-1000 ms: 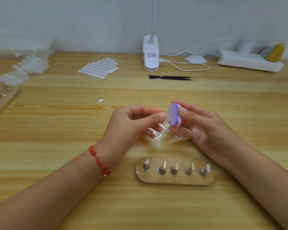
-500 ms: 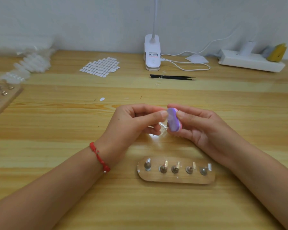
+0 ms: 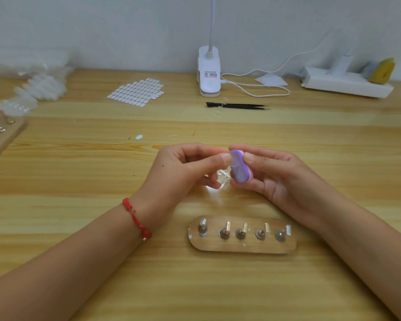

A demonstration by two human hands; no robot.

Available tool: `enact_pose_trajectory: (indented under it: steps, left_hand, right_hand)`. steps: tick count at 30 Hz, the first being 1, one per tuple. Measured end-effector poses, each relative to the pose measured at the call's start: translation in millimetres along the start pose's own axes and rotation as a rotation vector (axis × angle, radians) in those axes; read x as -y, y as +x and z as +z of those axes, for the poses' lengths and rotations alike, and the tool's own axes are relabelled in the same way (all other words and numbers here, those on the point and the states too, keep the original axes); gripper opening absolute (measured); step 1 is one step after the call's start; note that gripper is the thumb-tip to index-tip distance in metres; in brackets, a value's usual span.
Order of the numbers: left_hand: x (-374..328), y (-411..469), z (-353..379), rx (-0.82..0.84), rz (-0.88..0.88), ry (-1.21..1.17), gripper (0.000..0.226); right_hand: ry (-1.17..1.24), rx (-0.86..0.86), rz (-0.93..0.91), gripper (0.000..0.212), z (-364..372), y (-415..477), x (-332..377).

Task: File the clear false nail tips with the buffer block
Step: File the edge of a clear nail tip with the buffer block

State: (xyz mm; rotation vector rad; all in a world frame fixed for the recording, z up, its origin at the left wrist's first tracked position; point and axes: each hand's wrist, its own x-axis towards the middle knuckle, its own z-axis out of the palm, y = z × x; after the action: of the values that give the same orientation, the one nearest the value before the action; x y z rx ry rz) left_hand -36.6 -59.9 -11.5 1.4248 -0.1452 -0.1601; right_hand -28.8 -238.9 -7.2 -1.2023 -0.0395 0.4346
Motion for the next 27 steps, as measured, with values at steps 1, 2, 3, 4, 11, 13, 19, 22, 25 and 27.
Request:
enact_pose_trajectory:
  steps: [1, 2, 3, 4, 11, 13, 19, 22, 25, 27]
  left_hand:
    - [-0.3, 0.3, 0.0, -0.012, -0.001, -0.009, 0.012]
    - [-0.2, 0.1, 0.4, -0.007, -0.001, 0.012, 0.012]
    - [0.2, -0.3, 1.3, 0.011, 0.004, 0.051, 0.012]
    - [0.4, -0.7, 2.2, 0.028, 0.011, 0.078, 0.012]
    - [1.2, -1.8, 3.7, 0.033, 0.028, 0.086, 0.009]
    - [1.4, -1.6, 3.7, 0.01, 0.033, 0.051, 0.012]
    - [1.0, -5.4, 5.9, 0.085, 0.061, 0.086, 0.003]
    - [0.7, -3.2, 4.9, 0.026, 0.083, -0.022, 0.01]
    - [0.7, 1.7, 1.4, -0.103, 0.082, -0.113, 0.012]
    - [0.8, 1.9, 0.9, -0.107, 0.079, -0.084, 0.01]
  right_hand:
    - [-0.007, 0.009, 0.007, 0.028, -0.1, 0.0, 0.4]
    - [-0.005, 0.009, 0.007, 0.029, 0.0, 0.0, 0.4]
    - [0.002, 0.004, 0.001, 0.028, -0.1, 0.0, 0.4]
    - [0.01, -0.001, -0.004, 0.027, -0.1, 0.0, 0.2]
    - [0.016, -0.004, -0.008, 0.026, 0.3, 0.5, -0.1]
    - [0.011, 0.0, -0.003, 0.026, 0.4, 0.3, 0.3]
    - [0.003, 0.025, 0.002, 0.026, 1.9, 0.3, 0.5]
    - [0.036, -0.002, -0.024, 0.025, 1.4, 0.1, -0.9]
    - [0.029, 0.004, -0.035, 0.022, 1.3, -1.1, -2.4]
    - [0.031, 0.002, -0.051, 0.02, 2.7, -1.3, -3.2]
